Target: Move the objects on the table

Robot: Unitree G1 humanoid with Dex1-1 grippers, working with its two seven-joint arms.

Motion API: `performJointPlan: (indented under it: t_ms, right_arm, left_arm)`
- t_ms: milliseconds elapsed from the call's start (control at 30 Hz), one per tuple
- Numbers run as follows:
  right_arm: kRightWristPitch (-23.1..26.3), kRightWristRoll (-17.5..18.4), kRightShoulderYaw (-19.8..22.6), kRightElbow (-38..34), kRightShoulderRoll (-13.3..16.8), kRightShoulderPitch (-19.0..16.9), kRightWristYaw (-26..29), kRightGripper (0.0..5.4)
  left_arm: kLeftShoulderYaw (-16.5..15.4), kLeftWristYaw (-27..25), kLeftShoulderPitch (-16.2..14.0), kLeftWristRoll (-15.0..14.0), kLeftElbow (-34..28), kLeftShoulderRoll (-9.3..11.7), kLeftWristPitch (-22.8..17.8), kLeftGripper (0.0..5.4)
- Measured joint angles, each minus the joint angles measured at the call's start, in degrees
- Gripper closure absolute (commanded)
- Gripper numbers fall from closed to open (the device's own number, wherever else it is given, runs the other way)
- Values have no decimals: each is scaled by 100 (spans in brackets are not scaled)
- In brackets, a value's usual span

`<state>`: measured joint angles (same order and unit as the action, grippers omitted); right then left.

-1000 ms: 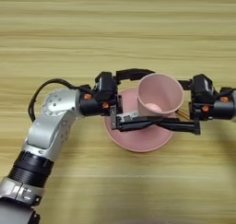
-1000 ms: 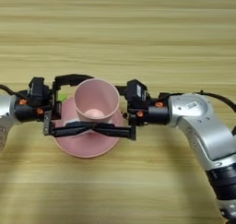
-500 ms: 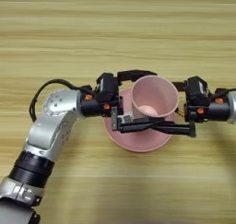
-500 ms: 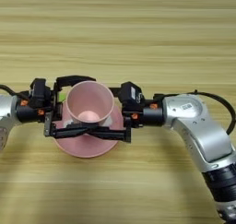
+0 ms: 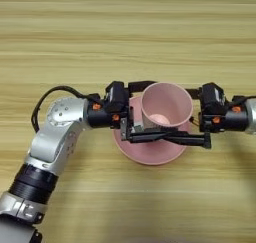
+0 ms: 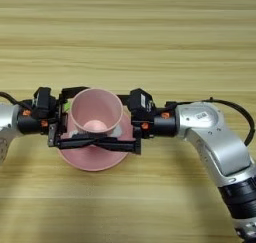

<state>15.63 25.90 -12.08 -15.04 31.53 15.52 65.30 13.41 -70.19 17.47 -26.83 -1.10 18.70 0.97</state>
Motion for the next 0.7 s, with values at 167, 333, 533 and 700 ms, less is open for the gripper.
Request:
performJointPlan:
  t_ms: [167,333,533,700]
  right_arm:
    - [-5,-16,-7,39,-7,22,4,128]
    - [-29,-28,-26,121,-8,56,18,128]
    - [-104,-81,-59,193,-8,64,39,90]
    - [-107,-144,-84,258,-3,62,51,34]
  left_arm:
    - [0,16,0,10,4,0,1,109]
    - [-1,32,0,23,27,-5,0,111]
    - [-1,34,0,48,74,-19,0,112]
    - [-16,36,0,45,78,-61,15,112]
